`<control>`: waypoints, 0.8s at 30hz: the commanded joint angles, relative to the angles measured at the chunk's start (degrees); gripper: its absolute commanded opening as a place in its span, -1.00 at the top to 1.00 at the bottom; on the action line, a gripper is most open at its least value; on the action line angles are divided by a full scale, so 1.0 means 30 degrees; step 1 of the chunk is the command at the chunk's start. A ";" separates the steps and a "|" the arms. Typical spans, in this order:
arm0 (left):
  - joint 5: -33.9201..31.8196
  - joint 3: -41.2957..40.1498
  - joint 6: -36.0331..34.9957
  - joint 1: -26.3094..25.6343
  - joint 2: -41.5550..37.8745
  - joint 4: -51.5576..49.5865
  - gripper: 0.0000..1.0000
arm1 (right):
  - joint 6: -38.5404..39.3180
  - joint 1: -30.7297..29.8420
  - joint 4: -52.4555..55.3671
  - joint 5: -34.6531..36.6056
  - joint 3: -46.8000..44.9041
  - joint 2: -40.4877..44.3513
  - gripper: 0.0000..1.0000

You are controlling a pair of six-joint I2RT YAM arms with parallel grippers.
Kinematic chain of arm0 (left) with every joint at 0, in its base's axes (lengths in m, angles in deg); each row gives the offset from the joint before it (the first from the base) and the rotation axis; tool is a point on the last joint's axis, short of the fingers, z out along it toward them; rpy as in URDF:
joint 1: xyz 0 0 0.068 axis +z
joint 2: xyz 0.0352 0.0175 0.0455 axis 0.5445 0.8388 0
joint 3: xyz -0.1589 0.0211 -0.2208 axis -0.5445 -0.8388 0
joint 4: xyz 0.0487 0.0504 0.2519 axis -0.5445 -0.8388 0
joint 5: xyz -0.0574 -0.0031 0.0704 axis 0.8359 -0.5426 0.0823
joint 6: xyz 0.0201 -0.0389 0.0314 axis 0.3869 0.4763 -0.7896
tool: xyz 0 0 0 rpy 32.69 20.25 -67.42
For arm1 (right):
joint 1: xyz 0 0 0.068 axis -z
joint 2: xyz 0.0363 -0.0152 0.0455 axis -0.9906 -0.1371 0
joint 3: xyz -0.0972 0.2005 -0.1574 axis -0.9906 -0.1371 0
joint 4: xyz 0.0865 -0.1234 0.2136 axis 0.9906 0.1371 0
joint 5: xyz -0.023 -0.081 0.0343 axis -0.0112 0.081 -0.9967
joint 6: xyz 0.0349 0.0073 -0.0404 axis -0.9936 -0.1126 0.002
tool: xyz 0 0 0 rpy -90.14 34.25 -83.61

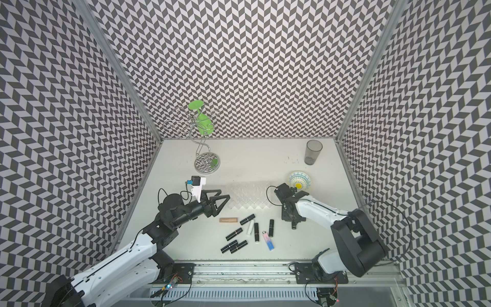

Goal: Arrange the lipsticks in the organizer
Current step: Pick up the lipstick at the center of the board, then adjust the lipstick.

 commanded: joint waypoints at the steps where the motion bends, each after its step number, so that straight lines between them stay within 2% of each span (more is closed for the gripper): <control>1: 0.0486 0.0069 -0.0027 -0.0027 0.0376 0.0752 -0.79 | 0.0480 -0.0108 -0.1507 -0.0331 -0.0011 0.1679 0.96; 4: 0.1505 -0.0028 0.0240 -0.0057 0.0892 0.1505 -0.75 | 0.1041 -0.0432 -0.2810 -0.0843 -0.0166 0.3210 0.98; 9: 0.4498 -0.0398 0.1161 -0.0470 0.2284 0.4675 -0.68 | 0.3528 -0.1176 -0.6935 -0.4030 -0.0389 0.6386 0.97; 10: 0.4869 -0.0418 0.1281 -0.0643 0.2596 0.5249 -0.68 | 0.3528 -0.1213 -0.7501 -0.4030 -0.0373 0.6778 0.97; 12: 0.5641 -0.0419 0.1409 -0.1151 0.3364 0.6590 -0.73 | 0.3528 -0.1201 -0.8936 -0.4030 -0.0170 0.7678 0.97; 13: 0.5977 -0.0308 0.1383 -0.1414 0.3744 0.6902 -0.84 | 0.3528 -0.1213 -0.9632 -0.4030 -0.0058 0.8103 0.97; 14: 0.6401 -0.0029 0.1125 -0.1708 0.4182 0.6924 -0.88 | 0.4659 -0.1224 -1.0456 -0.9109 -0.0030 0.8371 1.00; 20: 0.6772 0.0520 0.0237 -0.2698 0.5499 0.7953 -0.89 | 0.4659 -0.1219 -1.5337 -0.9109 -0.0549 0.8881 1.00; 21: 0.6620 0.0577 -0.0012 -0.2818 0.5622 0.7986 -0.87 | 0.2730 -0.1235 -1.6119 -1.7010 -0.0744 0.8771 1.00; 24: 0.6049 0.0862 -0.0688 -0.3308 0.5930 0.8015 -0.81 | 0.1811 -0.1384 -1.7648 -1.9689 -0.1125 0.8284 1.00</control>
